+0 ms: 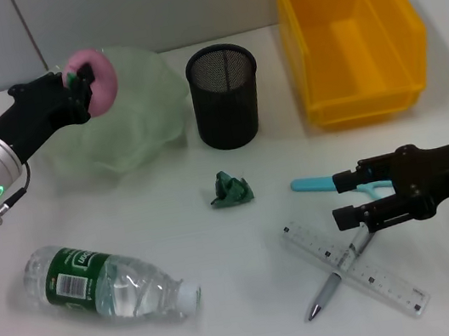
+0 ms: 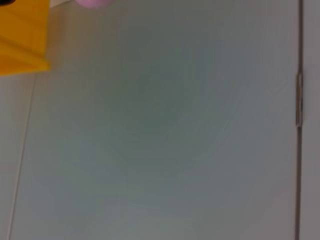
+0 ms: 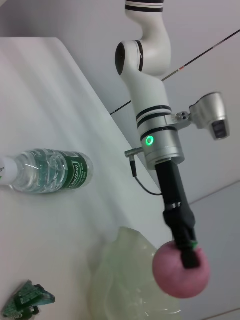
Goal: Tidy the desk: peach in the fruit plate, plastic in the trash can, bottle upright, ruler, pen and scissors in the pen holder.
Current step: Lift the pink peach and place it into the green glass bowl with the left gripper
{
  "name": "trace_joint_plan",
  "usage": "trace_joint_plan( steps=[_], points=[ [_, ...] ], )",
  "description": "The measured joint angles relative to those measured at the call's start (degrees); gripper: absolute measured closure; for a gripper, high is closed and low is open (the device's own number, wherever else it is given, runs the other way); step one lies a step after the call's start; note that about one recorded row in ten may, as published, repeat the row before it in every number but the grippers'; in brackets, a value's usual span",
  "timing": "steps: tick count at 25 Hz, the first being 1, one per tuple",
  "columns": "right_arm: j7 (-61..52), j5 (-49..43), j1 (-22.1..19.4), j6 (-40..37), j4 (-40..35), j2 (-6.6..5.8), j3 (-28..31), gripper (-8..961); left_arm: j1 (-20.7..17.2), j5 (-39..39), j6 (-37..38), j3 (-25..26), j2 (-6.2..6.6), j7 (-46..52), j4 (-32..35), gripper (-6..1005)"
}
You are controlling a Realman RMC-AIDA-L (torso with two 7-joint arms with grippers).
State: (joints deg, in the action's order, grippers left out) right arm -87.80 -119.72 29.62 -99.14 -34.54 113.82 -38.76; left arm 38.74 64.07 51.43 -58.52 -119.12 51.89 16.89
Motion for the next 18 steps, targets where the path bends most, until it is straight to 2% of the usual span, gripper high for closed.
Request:
trace_joint_plan(
  steps=[4,14,15,18],
  points=[
    [0.0,0.0,0.1,0.1,0.0,0.02,-0.1,169,0.8,-0.1,-2.6,0.1,-0.08,-1.3,-0.8,882],
    [0.0,0.0,0.5,0.2,0.2,0.09,-0.1,169,1.2,-0.2,-3.5,-0.2,-0.08,-2.1,-1.4,883],
    [0.1,0.0,0.5,0.2,0.2,0.12,-0.1,169,1.2,-0.3,-3.5,-0.2,-0.07,-2.1,-1.4,746],
    [0.5,0.0,0.5,0.3,0.3,0.16,-0.1,169,1.2,-0.3,-3.5,-0.3,-0.06,-2.1,-1.4,656]
  ],
)
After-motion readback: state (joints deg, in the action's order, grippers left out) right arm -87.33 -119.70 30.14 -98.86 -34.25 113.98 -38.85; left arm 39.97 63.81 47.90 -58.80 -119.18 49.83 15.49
